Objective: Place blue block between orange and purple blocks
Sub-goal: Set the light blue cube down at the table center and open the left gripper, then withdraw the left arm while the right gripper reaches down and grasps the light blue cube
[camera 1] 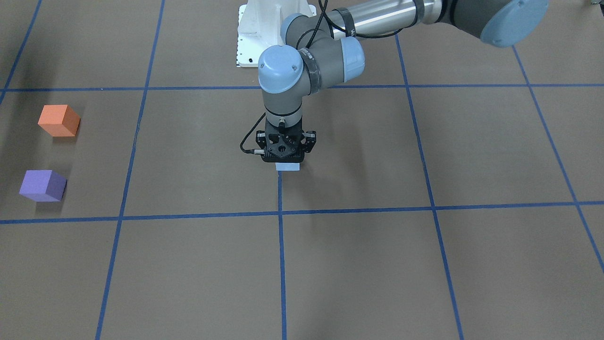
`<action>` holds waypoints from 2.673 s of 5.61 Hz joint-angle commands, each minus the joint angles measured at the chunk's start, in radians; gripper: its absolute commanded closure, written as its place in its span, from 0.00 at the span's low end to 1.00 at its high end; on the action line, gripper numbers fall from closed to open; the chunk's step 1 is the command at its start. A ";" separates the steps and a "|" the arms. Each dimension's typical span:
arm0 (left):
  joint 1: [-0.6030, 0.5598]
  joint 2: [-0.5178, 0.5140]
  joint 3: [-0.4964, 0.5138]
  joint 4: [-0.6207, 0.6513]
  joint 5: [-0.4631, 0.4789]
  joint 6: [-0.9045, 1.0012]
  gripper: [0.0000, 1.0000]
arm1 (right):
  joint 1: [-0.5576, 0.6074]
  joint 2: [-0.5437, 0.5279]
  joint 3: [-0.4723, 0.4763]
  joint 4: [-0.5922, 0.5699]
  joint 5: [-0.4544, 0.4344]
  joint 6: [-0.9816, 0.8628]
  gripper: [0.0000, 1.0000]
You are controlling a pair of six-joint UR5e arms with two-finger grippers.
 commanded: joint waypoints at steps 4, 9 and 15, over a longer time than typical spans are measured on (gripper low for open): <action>-0.152 0.005 -0.151 0.199 -0.090 0.238 0.00 | -0.012 0.103 0.072 0.003 0.084 0.210 0.00; -0.813 0.464 -0.297 0.318 -0.350 1.133 0.00 | -0.746 0.699 0.123 -0.103 -0.310 1.244 0.00; -1.099 0.828 -0.133 0.043 -0.515 1.390 0.00 | -1.041 1.139 -0.382 -0.194 -0.629 1.362 0.00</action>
